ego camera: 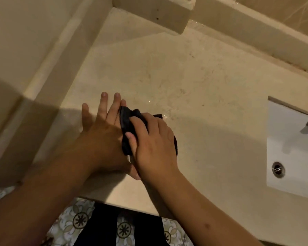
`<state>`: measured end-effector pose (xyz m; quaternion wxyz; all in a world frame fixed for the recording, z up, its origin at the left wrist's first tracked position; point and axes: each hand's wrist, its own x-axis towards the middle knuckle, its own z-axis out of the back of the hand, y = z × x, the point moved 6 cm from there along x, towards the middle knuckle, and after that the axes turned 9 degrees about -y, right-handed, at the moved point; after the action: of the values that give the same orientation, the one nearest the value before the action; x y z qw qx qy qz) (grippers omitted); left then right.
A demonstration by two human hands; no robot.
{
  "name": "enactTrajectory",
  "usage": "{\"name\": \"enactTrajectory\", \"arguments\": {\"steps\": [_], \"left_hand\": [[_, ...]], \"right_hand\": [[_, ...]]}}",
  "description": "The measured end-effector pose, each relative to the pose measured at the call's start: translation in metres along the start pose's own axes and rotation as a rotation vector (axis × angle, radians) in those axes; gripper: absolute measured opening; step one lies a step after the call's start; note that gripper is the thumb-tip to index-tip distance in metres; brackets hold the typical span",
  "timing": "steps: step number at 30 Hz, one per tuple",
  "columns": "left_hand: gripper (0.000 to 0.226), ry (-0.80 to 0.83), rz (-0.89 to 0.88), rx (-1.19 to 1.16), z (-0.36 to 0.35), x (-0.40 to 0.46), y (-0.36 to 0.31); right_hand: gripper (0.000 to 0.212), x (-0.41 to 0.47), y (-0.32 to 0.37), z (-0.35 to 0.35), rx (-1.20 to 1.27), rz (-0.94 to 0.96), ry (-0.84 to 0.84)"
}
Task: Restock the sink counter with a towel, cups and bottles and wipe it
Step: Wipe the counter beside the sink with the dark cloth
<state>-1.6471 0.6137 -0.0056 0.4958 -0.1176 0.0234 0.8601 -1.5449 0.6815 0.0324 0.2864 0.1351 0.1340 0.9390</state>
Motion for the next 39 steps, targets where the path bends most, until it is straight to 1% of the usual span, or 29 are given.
{"name": "enactTrajectory", "arguments": {"steps": [2,4,8,12,14,15,18,20,22,24,26,28,29,30,33,36,39], "left_hand": [[0.174,0.003,0.016,-0.016,0.003,-0.001,-0.001],[0.183,0.003,0.044,-0.046,0.005,-0.002,0.000],[0.183,0.018,0.043,-0.088,0.014,-0.005,-0.003],[0.184,0.103,0.071,-0.089,0.017,-0.006,-0.005],[0.180,0.156,0.079,-0.098,0.019,-0.006,-0.009],[0.178,0.170,0.071,-0.095,0.021,-0.007,-0.013],[0.177,0.175,0.043,-0.104,0.021,-0.015,-0.029],[0.180,0.175,0.036,-0.134,0.017,-0.026,-0.036],[0.183,0.185,0.032,-0.140,0.012,-0.033,-0.037],[0.183,0.188,0.049,-0.132,0.009,-0.034,-0.034],[0.179,0.200,0.063,-0.132,0.007,-0.033,-0.030],[0.168,0.177,0.013,-0.104,0.005,-0.034,-0.029],[0.165,0.157,-0.006,-0.091,0.004,-0.034,-0.028],[0.167,0.143,-0.010,-0.091,0.004,-0.035,-0.027],[0.180,0.141,0.026,-0.114,0.003,-0.035,-0.028],[0.185,0.106,0.038,-0.084,0.002,-0.034,-0.030],[0.182,0.074,0.009,-0.062,0.003,-0.037,-0.032]], "right_hand": [[0.039,-0.004,-0.012,0.002,-0.008,0.026,-0.007],[0.039,-0.008,-0.035,0.009,-0.023,-0.005,-0.031],[0.035,-0.023,-0.120,0.042,-0.089,-0.220,-0.123],[0.030,-0.043,-0.222,0.088,-0.177,-0.447,-0.140],[0.030,-0.049,-0.251,0.108,-0.139,-0.545,-0.159],[0.030,-0.051,-0.254,0.115,-0.094,-0.568,-0.181],[0.028,-0.049,-0.221,0.126,0.061,-0.537,-0.285],[0.028,-0.043,-0.176,0.124,0.172,-0.455,-0.338],[0.028,-0.038,-0.124,0.114,0.251,-0.355,-0.334],[0.029,-0.033,-0.073,0.096,0.228,-0.209,-0.261],[0.028,-0.032,-0.030,0.067,0.154,-0.058,-0.139],[0.025,-0.037,-0.004,0.041,0.127,0.004,-0.032],[0.022,-0.041,0.000,0.031,0.128,0.004,-0.005],[0.020,-0.045,0.000,0.024,0.128,-0.010,0.008],[0.022,-0.064,-0.016,0.021,0.122,-0.040,0.007],[0.022,-0.088,-0.049,0.031,0.108,-0.066,-0.030],[0.024,-0.107,-0.095,0.048,0.083,-0.133,-0.088]]}}
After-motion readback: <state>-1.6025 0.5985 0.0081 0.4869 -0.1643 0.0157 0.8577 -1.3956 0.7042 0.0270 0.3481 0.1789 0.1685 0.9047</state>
